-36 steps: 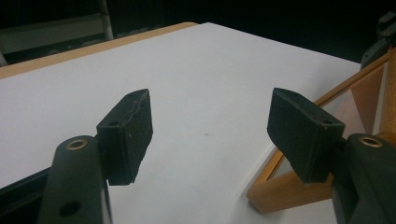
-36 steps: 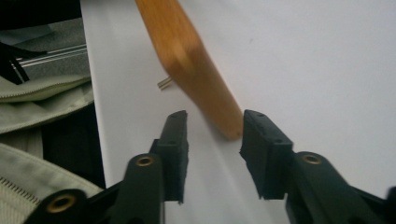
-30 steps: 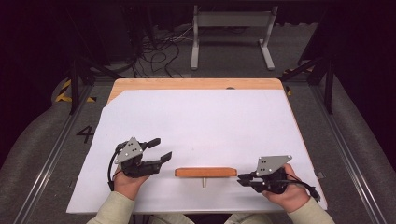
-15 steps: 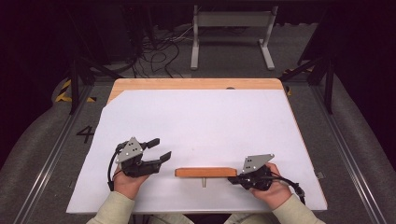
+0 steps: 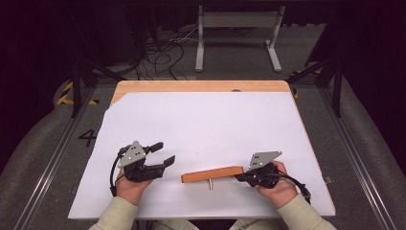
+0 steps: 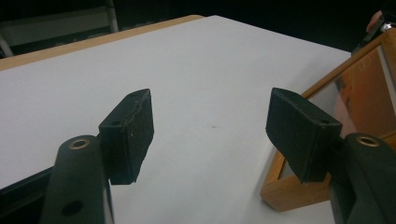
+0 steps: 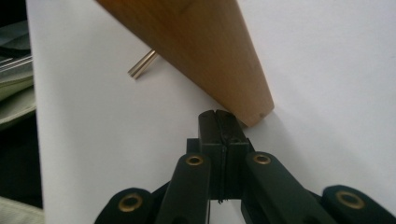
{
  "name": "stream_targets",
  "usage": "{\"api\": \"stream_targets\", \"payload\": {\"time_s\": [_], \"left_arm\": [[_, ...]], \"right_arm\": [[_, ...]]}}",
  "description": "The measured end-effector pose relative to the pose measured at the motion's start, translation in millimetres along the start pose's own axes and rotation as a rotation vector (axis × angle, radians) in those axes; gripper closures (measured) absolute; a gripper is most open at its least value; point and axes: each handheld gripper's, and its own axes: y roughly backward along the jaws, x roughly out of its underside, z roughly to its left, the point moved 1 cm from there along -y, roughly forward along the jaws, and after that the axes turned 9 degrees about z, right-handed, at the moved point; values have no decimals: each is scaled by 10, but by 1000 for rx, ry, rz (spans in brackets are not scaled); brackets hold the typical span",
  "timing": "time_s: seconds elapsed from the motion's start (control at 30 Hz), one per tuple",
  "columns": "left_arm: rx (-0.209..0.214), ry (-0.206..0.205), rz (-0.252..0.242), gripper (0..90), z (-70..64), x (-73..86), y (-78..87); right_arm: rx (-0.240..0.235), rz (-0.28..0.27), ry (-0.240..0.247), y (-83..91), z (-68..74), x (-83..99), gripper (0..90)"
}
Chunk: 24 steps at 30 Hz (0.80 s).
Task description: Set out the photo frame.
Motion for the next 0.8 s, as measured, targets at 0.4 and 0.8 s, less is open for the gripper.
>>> {"api": "stream_targets", "payload": {"time_s": [0.4, 0.8], "left_arm": [[1, 6, 1, 324, 5, 5, -5], [5, 5, 0, 324, 6, 8, -9]], "right_arm": [[55, -4, -57, -27, -287, -188, 900], [57, -1, -83, -170, -439, -464, 900]]}}
